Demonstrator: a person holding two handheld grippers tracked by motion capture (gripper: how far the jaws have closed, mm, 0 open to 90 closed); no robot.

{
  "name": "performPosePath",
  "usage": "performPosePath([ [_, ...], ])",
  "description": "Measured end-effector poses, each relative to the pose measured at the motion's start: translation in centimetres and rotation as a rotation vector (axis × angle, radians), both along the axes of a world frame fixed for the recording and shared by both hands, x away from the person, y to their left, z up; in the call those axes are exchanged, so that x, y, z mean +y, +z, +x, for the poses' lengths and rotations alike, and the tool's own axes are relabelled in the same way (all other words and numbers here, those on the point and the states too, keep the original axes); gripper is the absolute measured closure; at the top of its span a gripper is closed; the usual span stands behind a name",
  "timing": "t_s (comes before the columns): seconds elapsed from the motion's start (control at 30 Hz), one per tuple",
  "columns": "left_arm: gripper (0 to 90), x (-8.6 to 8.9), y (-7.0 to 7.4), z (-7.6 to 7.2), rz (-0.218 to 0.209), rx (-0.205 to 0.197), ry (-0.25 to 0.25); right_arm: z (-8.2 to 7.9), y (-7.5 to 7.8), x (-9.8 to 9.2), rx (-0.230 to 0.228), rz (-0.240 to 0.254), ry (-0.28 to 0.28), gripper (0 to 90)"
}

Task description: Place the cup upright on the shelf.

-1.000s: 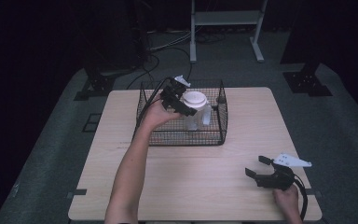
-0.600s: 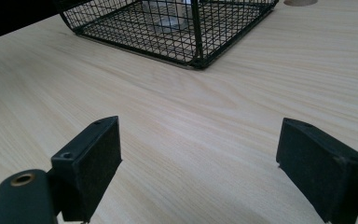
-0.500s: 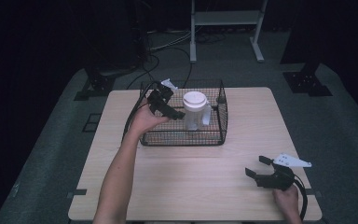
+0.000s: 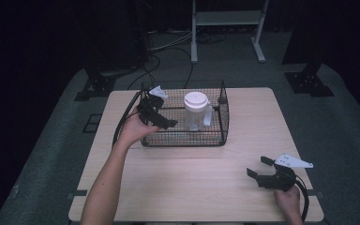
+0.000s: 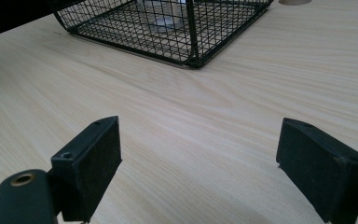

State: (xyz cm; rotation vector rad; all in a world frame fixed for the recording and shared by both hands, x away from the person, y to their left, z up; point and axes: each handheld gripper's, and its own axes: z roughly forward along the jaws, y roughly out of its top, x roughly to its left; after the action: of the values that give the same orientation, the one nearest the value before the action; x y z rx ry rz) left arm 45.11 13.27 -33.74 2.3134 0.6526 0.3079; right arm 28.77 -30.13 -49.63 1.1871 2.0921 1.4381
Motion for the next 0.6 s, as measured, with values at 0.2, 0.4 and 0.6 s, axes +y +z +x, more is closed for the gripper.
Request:
performPosePath([
  [0.2,0.0,0.5,-0.1,-1.5,0.011,-0.015,-0.024,0.0,0.0,0.0,-0.001,-0.001,-0.006,12.9],
  [0.4,0.0,0.9,-0.2,-3.1,-0.005,-0.021,-0.052,0.0,0.0,0.0,0.002,-0.002,-0.010,12.9],
  [0.6,0.0,1.3,-0.3,-4.7,-0.015,-0.030,-0.074,0.0,0.0,-0.1,0.003,-0.001,-0.011,12.9],
])
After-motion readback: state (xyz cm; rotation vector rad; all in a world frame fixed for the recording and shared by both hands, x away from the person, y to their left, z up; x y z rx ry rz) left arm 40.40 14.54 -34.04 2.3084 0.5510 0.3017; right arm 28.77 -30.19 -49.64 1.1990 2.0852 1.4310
